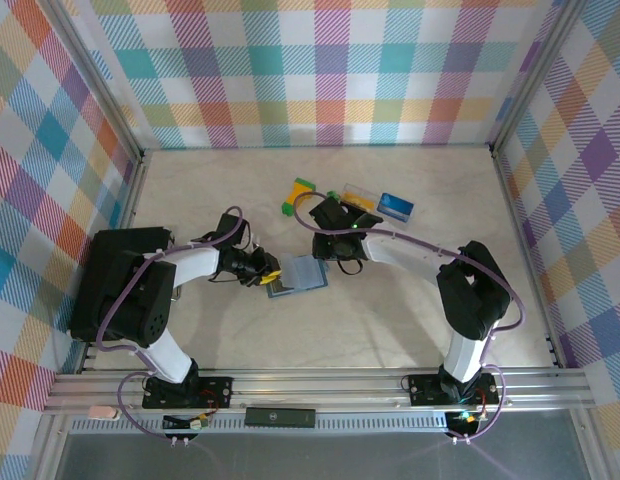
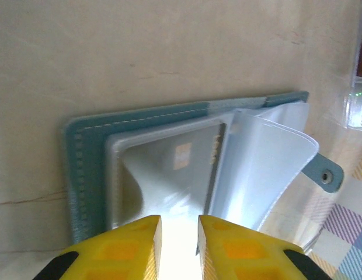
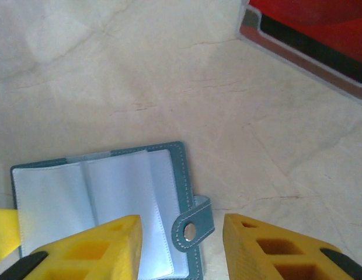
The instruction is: Take the credit cards out of the card holder
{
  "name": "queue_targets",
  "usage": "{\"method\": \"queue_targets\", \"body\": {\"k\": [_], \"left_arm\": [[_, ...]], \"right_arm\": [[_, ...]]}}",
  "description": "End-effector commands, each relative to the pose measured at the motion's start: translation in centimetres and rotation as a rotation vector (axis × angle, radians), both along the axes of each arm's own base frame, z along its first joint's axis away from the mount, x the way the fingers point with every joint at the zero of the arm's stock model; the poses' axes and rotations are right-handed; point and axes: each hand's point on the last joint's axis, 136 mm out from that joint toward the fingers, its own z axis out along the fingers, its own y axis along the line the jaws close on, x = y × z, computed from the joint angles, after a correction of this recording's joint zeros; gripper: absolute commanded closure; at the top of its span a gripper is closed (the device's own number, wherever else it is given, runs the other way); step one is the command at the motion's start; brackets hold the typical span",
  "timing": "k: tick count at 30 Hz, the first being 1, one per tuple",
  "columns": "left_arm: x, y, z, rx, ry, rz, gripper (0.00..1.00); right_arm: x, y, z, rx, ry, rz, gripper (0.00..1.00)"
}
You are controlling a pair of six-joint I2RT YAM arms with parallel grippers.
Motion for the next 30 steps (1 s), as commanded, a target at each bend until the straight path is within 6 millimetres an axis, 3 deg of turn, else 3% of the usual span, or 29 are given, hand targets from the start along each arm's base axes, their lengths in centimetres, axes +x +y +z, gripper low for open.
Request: {"method": "queue_targets", "body": {"k": [1,8,14,18,21,25,30], "left_arm": [[0.5,-2.6,1.9,-0.071,-0.033,-0.046,0.77],[1.0,-5.9,2.0,-0.062,-0.049,-0.09,0.76],[1.6,-6.3,-0.5,0.0,0.004,-0.069,0.78],[1.4,-6.9,-1.0,-0.012,0.031,-0.082,0.79],[1.6,-6.8,0.0,-0.011,0.011,-0.082,0.79],[2.0,-6.6,2.8,-0.022,-0.05,-0.076,0.78],[1.5,-3.5,5.0,0.029,-0.065,-0.02,0.66]], "right_arm": [[0.1,0.5,1.3,0.084,-0.015,-0.003,0.59],[0.2,-0.7,1.4,0.122,-0.017,-0.046,0.6],[0.0,-1.4,1.3,0.134,-0.011,-0.061,0.62],[-0.1,-1.7,1.3,0.136,-0.01,-0.062,0.63],[-0.1,-1.5,1.5,0.147,-0.012,-0.052,0.64],[0.0,-0.9,2.1,0.183,-0.016,-0.034,0.65],[-0.2,1.2,2.9,0.287,0.002,0.033,0.66]]}}
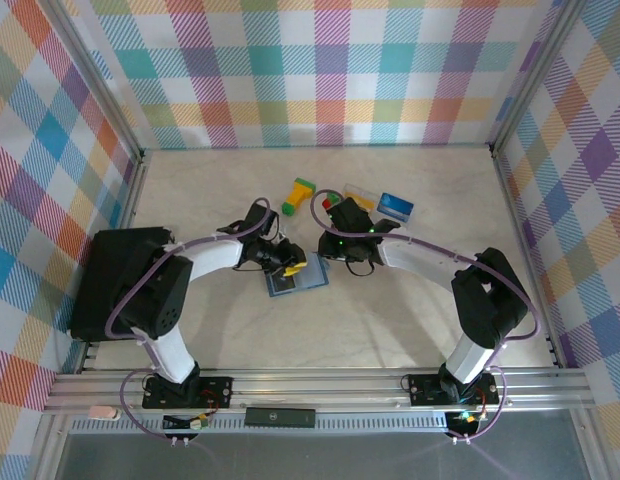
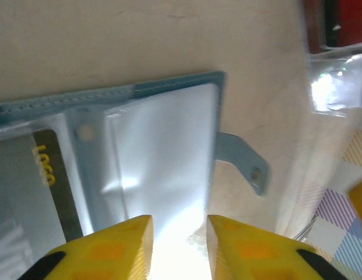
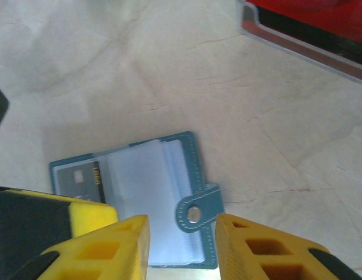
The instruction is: Take the credit cards out of the card holder
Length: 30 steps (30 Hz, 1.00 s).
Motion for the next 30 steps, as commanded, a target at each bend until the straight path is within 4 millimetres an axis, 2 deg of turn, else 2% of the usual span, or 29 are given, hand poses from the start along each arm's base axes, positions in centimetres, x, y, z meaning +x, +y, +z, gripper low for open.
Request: {"method": "queue_targets", "body": {"k": [1,6,11,19,24,30], "left_arm": [[-0.4,2.7,2.1,0.049,-0.019,0.048,0.64],[-0.9,7.4,2.0,0.129,-0.013,0.146,0.51],[-1.0,10.1,1.7,0.153,-0.008,0.22,0.39],[-0.9,10.4,0.7,0.139,0.006,0.265,0.36],[-0.8,9.7,0.1,0.109,0.021,0.247,0.4],[-0.7,8.9,-0.3,0.1,0.023,0.211,0.41]], "right_arm": [[0.0,2.2,2.1,0.131,-0.019,0.071,0.67],[-0.5,5.0,1.8,0.204,0.03,0.161,0.7],[-0.2,6.7,0.3,0.159,0.1,0.153,0.69],[-1.0,9.9,-1.6,0.221,0.213,0.241,0.72],[-1.5,10.4,-3.3,0.222,0.276,0.26,0.76],[-1.6,10.2,-4.9,0.19,0.311,0.249,0.77]]}}
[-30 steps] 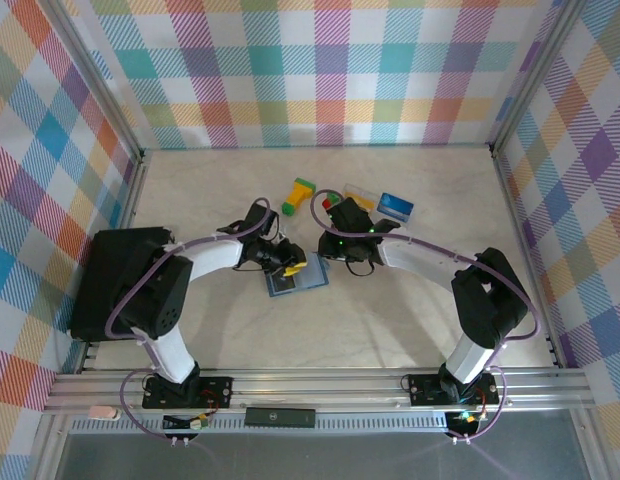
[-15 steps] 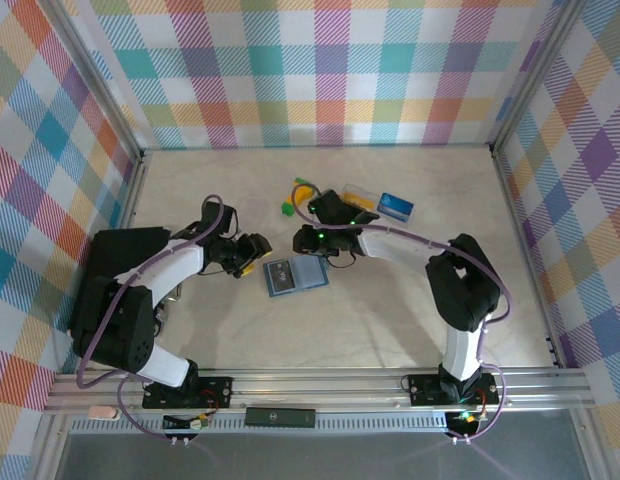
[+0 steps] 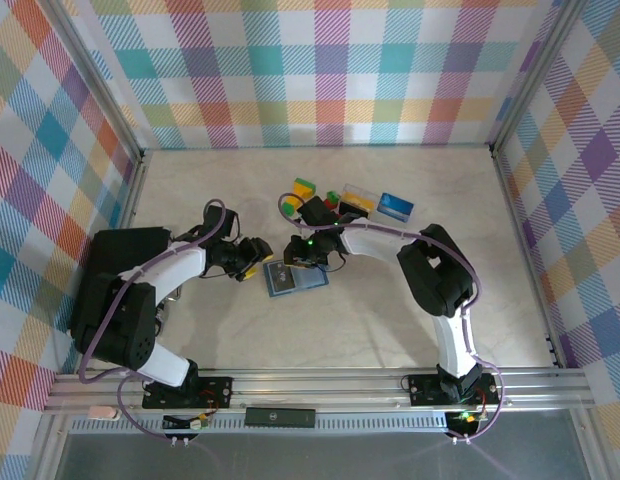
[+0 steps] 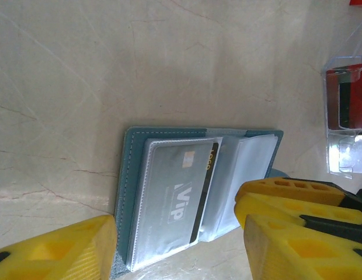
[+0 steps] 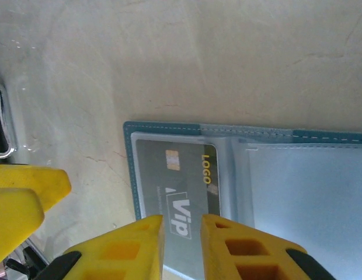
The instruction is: Take the credit cards out of the card holder
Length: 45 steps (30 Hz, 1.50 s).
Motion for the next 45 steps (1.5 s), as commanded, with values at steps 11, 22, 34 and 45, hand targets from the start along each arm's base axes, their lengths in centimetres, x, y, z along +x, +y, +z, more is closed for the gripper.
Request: {"method": "queue_targets", "body": {"k": [11,22,34,45], "left_arm": [[-0.7,-1.5,-2.0,-0.014,0.043,-0.051,0.5],[-0.3,-3.8,-3.0,-0.019,0.052,-0.14,0.66],[-0.2,-3.2,-3.8,0.049,0.078,-0.171,0.77],[-0.4,-3.0,-2.3,0.071,0.051,-0.204,0.8]], "right_arm": [[-0.6,-0.7,-2.0,-0.06,0.072,-0.04,0.77],[-1.4,-2.6,-3.0,-0.068,0.147,-0.232,0.76],[-1.3,-2.5,-0.9,0.009,0.089,-0.232,0.77],[-1.2,-1.5,0.0,0.048,0.043,-0.139,0.81]]}}
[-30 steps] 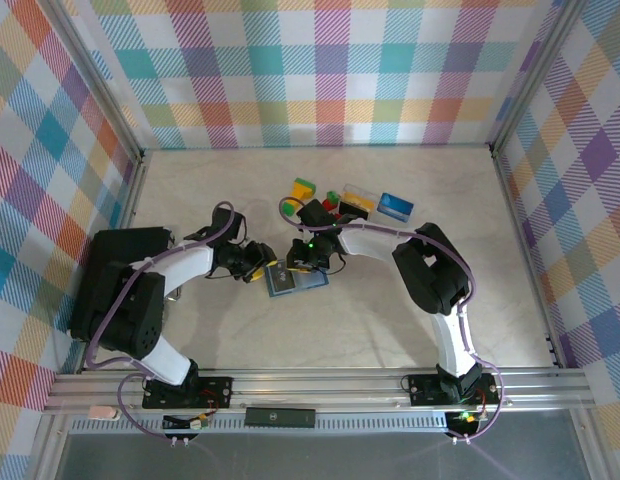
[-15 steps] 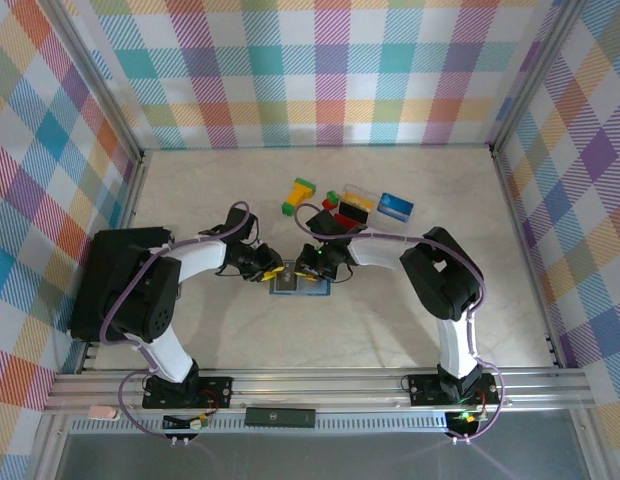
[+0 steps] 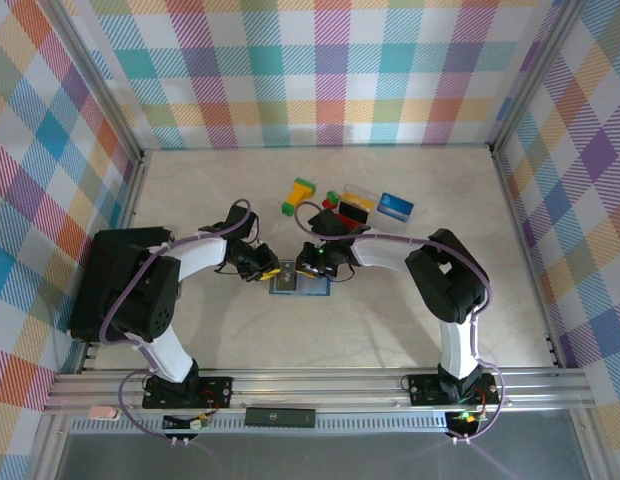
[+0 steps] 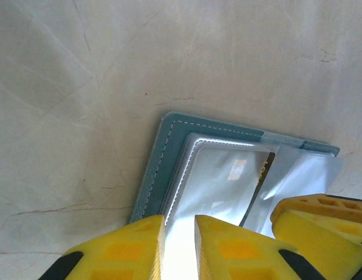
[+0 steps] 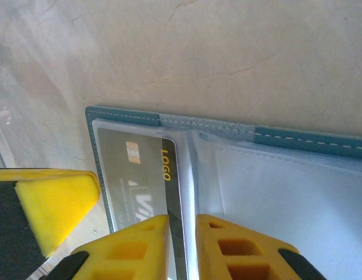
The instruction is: Take the credit cards out of the card holder
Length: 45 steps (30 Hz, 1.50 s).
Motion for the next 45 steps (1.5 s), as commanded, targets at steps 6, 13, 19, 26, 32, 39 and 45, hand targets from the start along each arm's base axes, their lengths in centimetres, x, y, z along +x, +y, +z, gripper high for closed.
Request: {"method": "queue_targets", "body": {"k": [6,13,19,26,32,39,45], "left_arm": [[-0.2,-0.7,0.5,-0.016,0.003,-0.04,0.84],[-0.5,-0.3,-0.6,0.009,0.025,-0.034,0.85],[-0.9,0.1,-1.4,0.032,0.043,-0.025,0.88],[-1.2,0.6,-1.9,0.065,0.053,-0.02,0.91],[-1.3,0.8,-2.2,0.073,0.063,-0.018,0.92],[-1.4,0.6,-2.2,0.062,0.062,-0.022,0.93],[-1.4,0.5,-2.2,0.054,0.066,-0.024,0.93]], "right_arm": [[0.1,1.5,0.8,0.05,-0.015,0.075,0.82],[0.1,1.5,0.3,0.035,-0.006,0.079,0.83],[0.0,1.4,-0.3,0.022,0.005,0.081,0.83],[0.0,1.4,-0.6,0.02,0.013,0.084,0.84],[-0.1,1.5,-0.9,0.019,0.02,0.086,0.84],[-0.2,2.0,-0.8,0.042,0.025,0.105,0.84],[-0.2,2.2,-0.6,0.053,0.022,0.115,0.85]]}}
